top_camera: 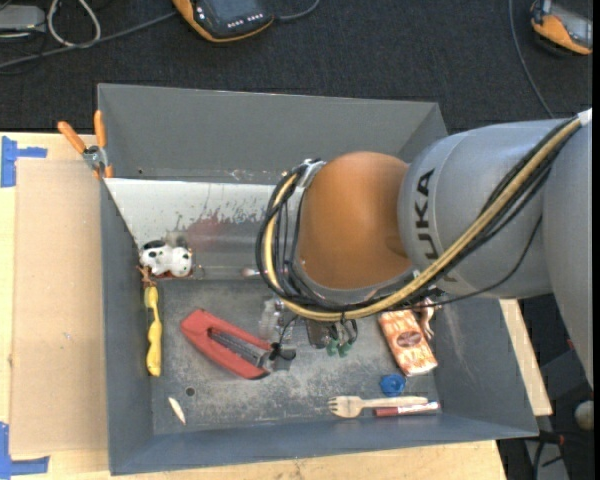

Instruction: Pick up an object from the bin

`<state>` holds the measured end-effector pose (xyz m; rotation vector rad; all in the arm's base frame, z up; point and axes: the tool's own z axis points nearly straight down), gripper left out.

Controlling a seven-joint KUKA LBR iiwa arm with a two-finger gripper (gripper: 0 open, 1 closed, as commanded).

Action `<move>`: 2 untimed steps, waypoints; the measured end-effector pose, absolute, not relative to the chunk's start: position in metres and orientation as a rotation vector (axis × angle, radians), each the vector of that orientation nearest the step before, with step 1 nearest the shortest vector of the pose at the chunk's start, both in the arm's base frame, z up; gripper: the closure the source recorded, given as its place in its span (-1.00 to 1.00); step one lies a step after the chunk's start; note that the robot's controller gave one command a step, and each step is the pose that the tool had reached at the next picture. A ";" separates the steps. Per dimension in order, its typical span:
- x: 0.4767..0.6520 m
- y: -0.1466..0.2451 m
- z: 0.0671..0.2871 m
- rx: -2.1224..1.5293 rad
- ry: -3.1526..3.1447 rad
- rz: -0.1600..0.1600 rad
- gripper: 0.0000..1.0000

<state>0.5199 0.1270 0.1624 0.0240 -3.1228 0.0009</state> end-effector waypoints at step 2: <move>0.520 0.124 0.259 0.021 -3.123 0.002 1.00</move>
Offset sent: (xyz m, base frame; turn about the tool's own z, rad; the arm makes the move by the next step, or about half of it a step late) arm 0.0029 -0.0027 0.1179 -0.0025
